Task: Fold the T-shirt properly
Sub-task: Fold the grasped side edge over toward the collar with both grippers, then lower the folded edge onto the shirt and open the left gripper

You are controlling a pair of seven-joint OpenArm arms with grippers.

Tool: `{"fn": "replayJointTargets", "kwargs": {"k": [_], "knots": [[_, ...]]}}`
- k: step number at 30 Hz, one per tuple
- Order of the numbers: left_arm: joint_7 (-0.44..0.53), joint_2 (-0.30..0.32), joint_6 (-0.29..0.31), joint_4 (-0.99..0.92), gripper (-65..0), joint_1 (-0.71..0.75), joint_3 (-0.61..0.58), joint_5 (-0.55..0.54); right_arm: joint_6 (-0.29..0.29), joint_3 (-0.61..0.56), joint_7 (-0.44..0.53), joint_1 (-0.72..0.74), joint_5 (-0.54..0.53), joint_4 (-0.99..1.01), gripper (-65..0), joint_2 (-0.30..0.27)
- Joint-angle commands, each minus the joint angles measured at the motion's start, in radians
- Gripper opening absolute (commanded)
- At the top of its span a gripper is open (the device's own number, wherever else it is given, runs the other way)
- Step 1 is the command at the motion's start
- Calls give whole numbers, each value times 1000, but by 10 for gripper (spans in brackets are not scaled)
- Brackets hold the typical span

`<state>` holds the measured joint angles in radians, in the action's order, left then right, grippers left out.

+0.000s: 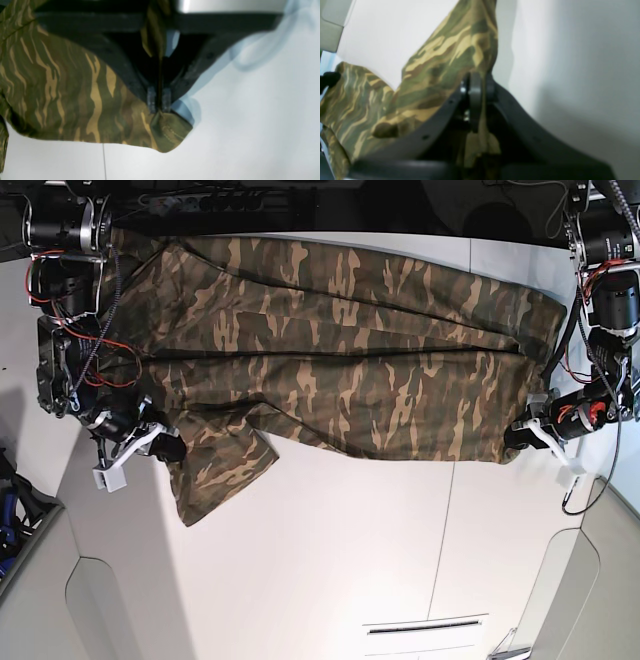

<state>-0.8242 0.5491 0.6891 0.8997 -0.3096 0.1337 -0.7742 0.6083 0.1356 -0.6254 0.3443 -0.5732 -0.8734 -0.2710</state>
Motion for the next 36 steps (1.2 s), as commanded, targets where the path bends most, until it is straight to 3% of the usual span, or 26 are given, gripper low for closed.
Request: {"fn": "replayJointTargets", "kwargs": {"k": [1,6,12,18,28,36], "knots": [[7,32,9,35,-650,-23,5,-18,-9,5,-52,10,23,-35,-650,-11],[-97,68,9,143,-650,-22,5,-59,-8,60,-244,-8,-48,-189,-650,-13],[-356,95,9,304,-650,-19,5,-245,-8,180,-297,-111,-161,-409,-650,-14],[-518,106,9,383,-650,-11,5,-366,-1,278,-405,-233,-294,-562,-650,-14],[-572,249,9,407,-650,91,5,-622,10,395,-451,-451,-401,-752,-650,-15],[-572,288,9,452,-650,200,5,-658,17,403,-478,-573,-441,-866,-650,-17]]}}
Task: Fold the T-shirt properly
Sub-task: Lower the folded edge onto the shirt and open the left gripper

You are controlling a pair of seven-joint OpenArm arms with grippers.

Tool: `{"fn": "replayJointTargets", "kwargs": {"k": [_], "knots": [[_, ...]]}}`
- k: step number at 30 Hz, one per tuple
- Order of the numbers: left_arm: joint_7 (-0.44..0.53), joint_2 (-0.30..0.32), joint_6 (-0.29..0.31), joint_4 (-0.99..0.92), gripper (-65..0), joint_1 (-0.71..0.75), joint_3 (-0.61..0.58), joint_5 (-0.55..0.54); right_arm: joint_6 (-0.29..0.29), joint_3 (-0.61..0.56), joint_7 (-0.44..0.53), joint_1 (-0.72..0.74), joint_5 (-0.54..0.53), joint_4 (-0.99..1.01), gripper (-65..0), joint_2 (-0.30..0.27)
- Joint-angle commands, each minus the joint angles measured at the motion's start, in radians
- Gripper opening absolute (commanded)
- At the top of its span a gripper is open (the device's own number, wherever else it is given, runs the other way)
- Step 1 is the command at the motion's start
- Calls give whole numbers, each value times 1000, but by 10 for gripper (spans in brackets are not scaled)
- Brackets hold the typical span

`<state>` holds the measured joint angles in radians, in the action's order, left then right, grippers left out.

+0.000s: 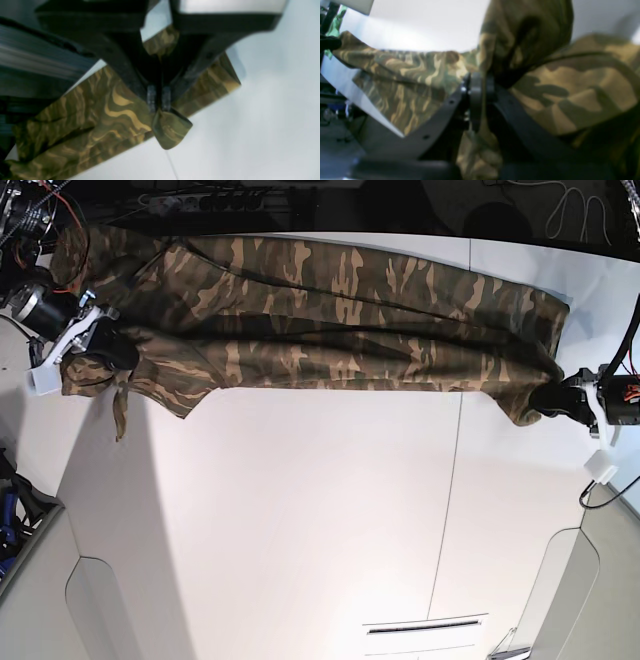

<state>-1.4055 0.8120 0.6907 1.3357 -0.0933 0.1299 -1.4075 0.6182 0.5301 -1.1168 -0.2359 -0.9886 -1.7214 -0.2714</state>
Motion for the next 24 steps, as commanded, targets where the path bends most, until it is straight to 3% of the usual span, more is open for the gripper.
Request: {"fn": "replayJointTargets", "kwargs": {"k": [1,5,11,14,15,17,19,21,24], "knots": [[9,25,7,21,-650,-3,9,-25,7,8,13,-7,-25,-29,-650,-17],[9,25,7,29,-650,40,9,-24,7,8,13,-63,-13,-47,-650,-16],[9,24,7,28,-647,78,9,-23,-6,8,22,-117,118,-41,-650,-13],[9,18,7,28,-533,80,9,-9,-11,8,22,-122,167,-38,-650,-14],[9,19,7,28,-480,83,9,-5,-12,8,22,-122,174,-37,-607,-14],[9,19,7,28,-390,83,9,-1,-12,8,25,-122,180,-37,-403,-14],[11,19,7,28,-368,82,9,-1,-12,8,29,-122,182,-37,-253,-14],[32,19,7,28,-368,82,9,12,-12,8,29,-122,182,-37,-209,-14],[64,19,7,28,-368,82,9,50,-12,8,28,-123,189,-37,-209,-14]]}}
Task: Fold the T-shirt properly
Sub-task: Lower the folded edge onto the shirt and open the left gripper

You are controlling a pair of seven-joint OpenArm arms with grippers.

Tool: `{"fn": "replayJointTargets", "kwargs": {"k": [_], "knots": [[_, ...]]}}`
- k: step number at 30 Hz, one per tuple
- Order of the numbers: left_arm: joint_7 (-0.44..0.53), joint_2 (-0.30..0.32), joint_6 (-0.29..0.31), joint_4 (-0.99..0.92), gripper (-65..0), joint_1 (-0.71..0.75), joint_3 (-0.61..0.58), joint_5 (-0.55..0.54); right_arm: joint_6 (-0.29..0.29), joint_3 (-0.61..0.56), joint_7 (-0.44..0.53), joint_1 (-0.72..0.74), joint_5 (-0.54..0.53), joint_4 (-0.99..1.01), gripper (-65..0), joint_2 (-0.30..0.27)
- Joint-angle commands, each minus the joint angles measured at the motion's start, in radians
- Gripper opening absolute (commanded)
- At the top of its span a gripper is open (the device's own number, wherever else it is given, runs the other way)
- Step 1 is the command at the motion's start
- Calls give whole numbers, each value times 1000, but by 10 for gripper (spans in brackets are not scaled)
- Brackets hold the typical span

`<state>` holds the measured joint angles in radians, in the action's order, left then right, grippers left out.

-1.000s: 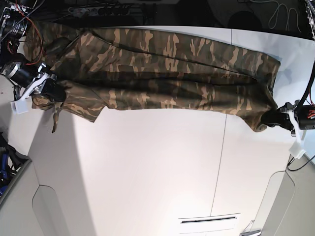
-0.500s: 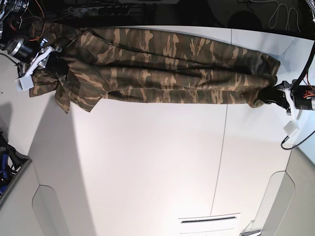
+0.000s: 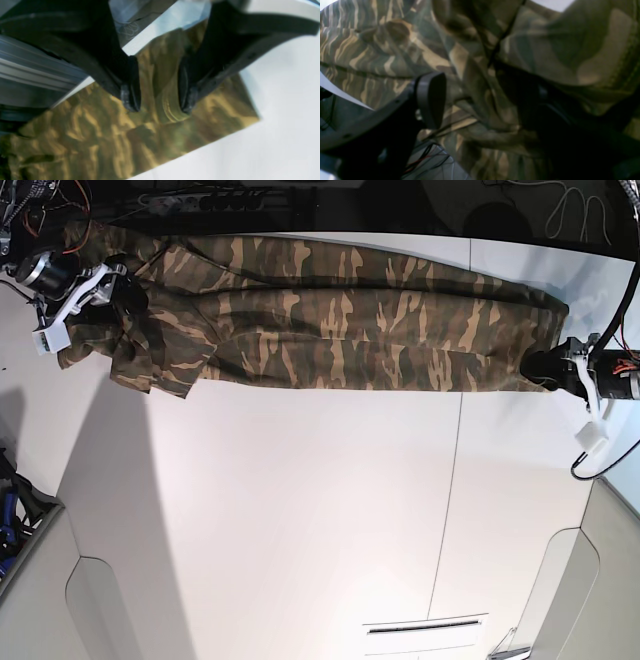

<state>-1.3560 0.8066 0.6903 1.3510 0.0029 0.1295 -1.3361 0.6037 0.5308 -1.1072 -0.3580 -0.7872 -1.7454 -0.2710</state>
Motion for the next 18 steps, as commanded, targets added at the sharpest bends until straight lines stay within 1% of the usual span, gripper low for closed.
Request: {"fn": "replayJointTargets", "kwargs": {"k": [1,6,8,11,16,18], "knots": [[16,25,8,13,-368,-14,9,-20,2,8,19,-2,0,-13,-209,-14],[20,24,8,13,-368,-14,11,-21,2,8,57,-3,79,-13,-209,-14],[21,24,8,13,-368,-14,24,-28,-6,8,57,-5,97,-13,-209,-14],[21,24,8,13,-368,-14,66,-56,-6,8,69,-21,121,-12,-209,-14],[21,24,8,13,-368,-13,152,-60,-6,8,162,-72,152,-7,-209,-14],[21,24,8,13,-368,-14,177,-64,-6,8,169,-69,166,10,-209,-14]]}}
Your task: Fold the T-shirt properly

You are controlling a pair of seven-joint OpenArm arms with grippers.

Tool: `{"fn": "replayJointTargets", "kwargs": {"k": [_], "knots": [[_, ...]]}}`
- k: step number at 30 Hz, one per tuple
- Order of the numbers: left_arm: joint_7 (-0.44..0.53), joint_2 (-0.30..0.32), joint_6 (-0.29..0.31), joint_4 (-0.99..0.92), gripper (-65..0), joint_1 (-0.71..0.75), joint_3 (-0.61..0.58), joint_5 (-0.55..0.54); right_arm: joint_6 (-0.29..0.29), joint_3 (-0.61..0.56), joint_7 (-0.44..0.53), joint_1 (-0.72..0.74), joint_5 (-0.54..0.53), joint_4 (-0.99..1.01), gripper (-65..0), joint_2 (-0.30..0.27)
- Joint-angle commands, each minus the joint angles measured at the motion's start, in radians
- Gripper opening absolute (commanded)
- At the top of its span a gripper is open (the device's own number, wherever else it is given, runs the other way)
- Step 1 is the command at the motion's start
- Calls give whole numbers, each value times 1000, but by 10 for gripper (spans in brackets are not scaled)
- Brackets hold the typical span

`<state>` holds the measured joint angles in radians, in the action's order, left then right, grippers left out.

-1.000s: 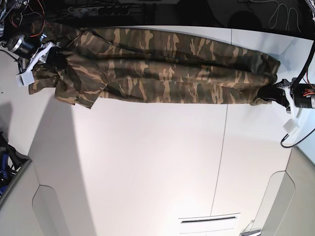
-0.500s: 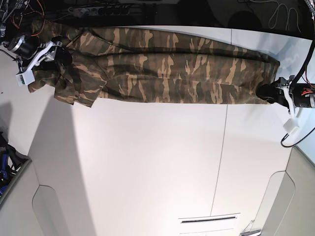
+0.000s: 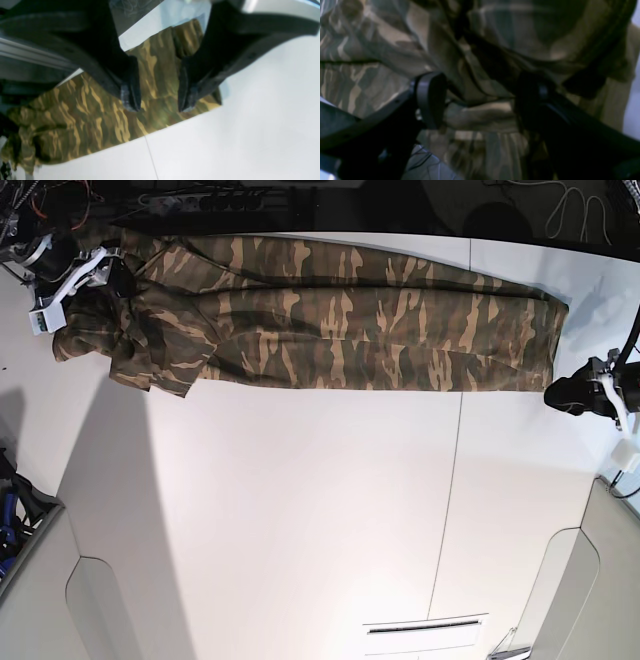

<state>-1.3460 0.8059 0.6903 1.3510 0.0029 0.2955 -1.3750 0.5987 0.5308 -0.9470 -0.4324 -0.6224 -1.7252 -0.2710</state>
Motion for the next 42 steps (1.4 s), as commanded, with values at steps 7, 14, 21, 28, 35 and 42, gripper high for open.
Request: {"fn": "replayJointTargets", "kwargs": {"k": [7,14,21,28,35,42], "knots": [[11,25,8,10,-368,-13,33,-27,-15,9,-4,3,42,26,-209,-16],[11,25,8,9,-368,-14,33,-27,-19,51,-2,5,40,26,-209,-17],[21,25,8,9,-368,-14,33,-27,-19,50,81,6,40,27,-209,-17],[18,25,8,9,-368,-14,34,-26,-19,50,106,61,43,37,-209,-16],[18,26,8,8,-322,-1,34,11,-15,49,93,156,43,193,-209,-17],[14,26,8,8,-302,74,34,12,-15,49,117,166,37,277,-209,-17]]}}
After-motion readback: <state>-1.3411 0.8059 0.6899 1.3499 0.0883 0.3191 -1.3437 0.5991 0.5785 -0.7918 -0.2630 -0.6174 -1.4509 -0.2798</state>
